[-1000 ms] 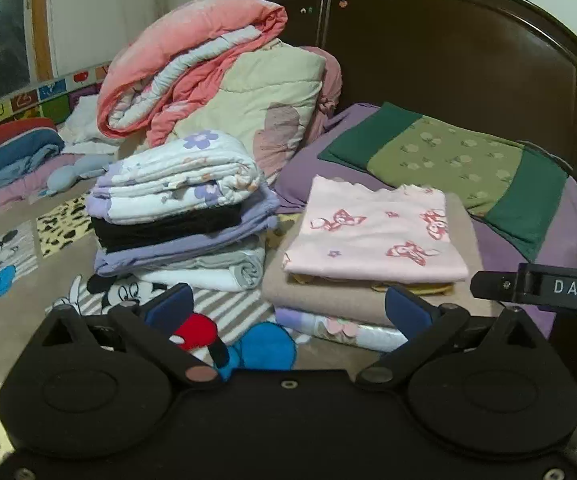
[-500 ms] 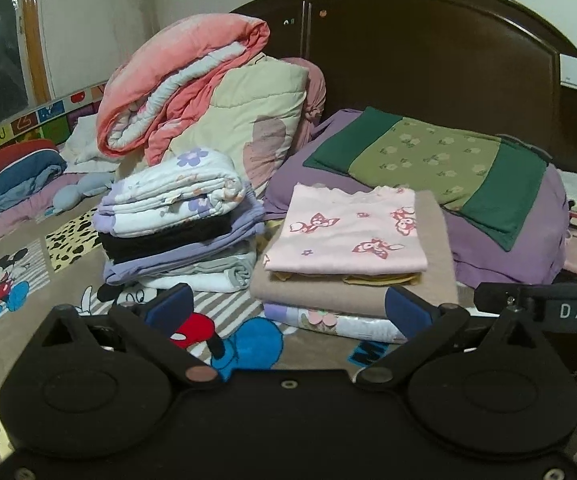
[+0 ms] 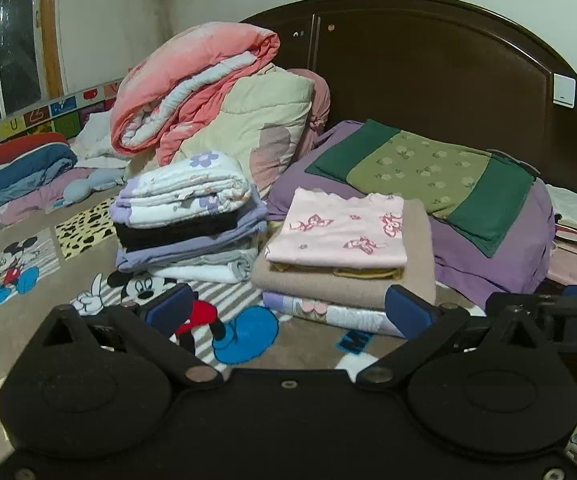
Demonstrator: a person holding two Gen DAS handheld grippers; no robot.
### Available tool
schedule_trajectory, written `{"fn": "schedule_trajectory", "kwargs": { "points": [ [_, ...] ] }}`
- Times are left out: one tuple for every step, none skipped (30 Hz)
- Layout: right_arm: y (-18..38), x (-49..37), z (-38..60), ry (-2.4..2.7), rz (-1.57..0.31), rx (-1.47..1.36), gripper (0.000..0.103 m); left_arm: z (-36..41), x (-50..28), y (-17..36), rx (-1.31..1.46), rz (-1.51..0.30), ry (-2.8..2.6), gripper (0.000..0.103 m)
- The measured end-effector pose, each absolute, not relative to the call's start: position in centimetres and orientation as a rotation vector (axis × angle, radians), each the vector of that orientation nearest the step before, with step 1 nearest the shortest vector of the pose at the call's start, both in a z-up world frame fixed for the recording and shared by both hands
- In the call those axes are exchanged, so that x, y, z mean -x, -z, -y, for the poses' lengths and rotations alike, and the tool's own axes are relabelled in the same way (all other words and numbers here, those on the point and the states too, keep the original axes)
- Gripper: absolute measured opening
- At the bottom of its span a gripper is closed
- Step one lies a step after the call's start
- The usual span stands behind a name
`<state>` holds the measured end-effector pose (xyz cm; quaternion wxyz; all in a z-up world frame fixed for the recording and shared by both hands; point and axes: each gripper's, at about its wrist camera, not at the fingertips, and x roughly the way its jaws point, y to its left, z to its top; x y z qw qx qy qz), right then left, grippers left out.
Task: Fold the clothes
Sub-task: 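Open both grippers and withdraw from the stacked pink garment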
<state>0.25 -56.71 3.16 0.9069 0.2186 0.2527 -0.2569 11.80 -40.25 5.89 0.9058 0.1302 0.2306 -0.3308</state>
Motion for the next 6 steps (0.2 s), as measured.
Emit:
{"fn": "schedule_trajectory", "kwargs": {
  "points": [
    [-3.3,0.0,56.5,0.531,-0.522,-0.448,0.103,40.1,-11.7,-5.9,-0.267,-0.478,0.683,0.103],
    [-3.3,0.2,56.3,0.530,-0.523,-0.445,0.103,39.8,-11.5,-5.9,-0.263,-0.481,0.685,0.103],
    [-3.4,0.4,56.1,0.529,-0.524,-0.442,0.103,39.6,-11.4,-5.9,-0.255,-0.485,0.688,0.103],
    [-3.5,0.6,55.9,0.528,-0.525,-0.439,0.103,39.4,-11.3,-6.0,-0.246,-0.488,0.693,0.103],
    [-3.6,0.8,55.7,0.527,-0.526,-0.436,0.103,39.1,-11.0,-6.0,-0.240,-0.479,0.698,0.103],
    [-3.6,1.0,55.4,0.525,-0.527,-0.431,0.103,38.8,-10.7,-6.1,-0.234,-0.465,0.703,0.103]
  ]
}}
